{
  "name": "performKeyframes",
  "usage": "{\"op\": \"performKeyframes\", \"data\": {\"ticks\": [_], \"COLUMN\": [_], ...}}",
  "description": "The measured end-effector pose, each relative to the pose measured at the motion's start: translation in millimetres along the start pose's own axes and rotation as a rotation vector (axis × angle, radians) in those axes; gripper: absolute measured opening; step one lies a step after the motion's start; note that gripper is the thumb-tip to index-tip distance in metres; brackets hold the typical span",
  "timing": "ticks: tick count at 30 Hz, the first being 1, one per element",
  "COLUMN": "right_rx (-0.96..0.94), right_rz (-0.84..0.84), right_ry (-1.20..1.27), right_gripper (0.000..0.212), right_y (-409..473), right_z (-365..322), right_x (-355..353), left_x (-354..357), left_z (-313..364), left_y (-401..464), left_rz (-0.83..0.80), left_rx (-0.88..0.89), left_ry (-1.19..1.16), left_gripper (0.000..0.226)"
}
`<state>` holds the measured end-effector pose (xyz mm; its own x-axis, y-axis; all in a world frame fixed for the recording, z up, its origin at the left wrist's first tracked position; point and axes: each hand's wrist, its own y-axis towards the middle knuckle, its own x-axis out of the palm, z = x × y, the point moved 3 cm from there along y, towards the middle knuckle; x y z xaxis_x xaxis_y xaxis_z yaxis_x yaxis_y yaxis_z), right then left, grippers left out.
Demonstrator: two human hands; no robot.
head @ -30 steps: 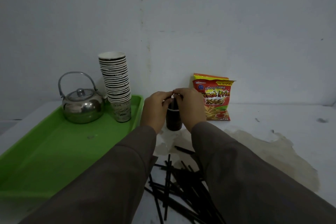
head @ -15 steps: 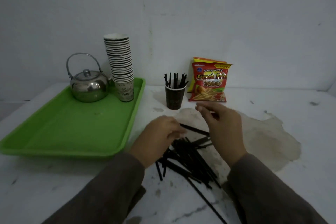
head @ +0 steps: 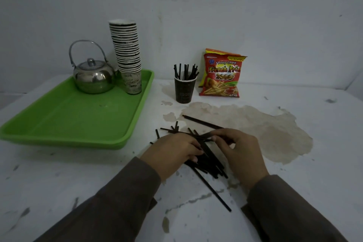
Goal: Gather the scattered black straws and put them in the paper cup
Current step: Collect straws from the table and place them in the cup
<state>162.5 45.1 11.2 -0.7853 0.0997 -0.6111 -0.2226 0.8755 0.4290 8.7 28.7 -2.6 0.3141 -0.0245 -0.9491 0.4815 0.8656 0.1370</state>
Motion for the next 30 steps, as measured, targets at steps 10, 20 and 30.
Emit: {"op": "performKeyframes", "data": {"ticks": [10, 20, 30], "right_rx": [0.022, 0.117, -0.12], "right_rz": [-0.015, -0.01, -0.22], "right_ry": [0.027, 0.127, -0.154], "right_gripper": [0.015, 0.016, 0.023], "right_y": [-0.9, -1.2, -7.2], "right_z": [3.1, 6.2, -21.3], "right_x": [-1.6, -2.7, 19.3], "left_x": [-14.0, -33.7, -52.5], "left_z": [14.5, 9.6, -11.3], "left_y": [-9.9, -21.2, -29.7], "left_rz": [0.263, 0.704, 1.1], "left_rx": [0.204, -0.001, -0.412], "left_ry": [0.126, -0.332, -1.073], "left_gripper": [0.011, 0.014, 0.023]}}
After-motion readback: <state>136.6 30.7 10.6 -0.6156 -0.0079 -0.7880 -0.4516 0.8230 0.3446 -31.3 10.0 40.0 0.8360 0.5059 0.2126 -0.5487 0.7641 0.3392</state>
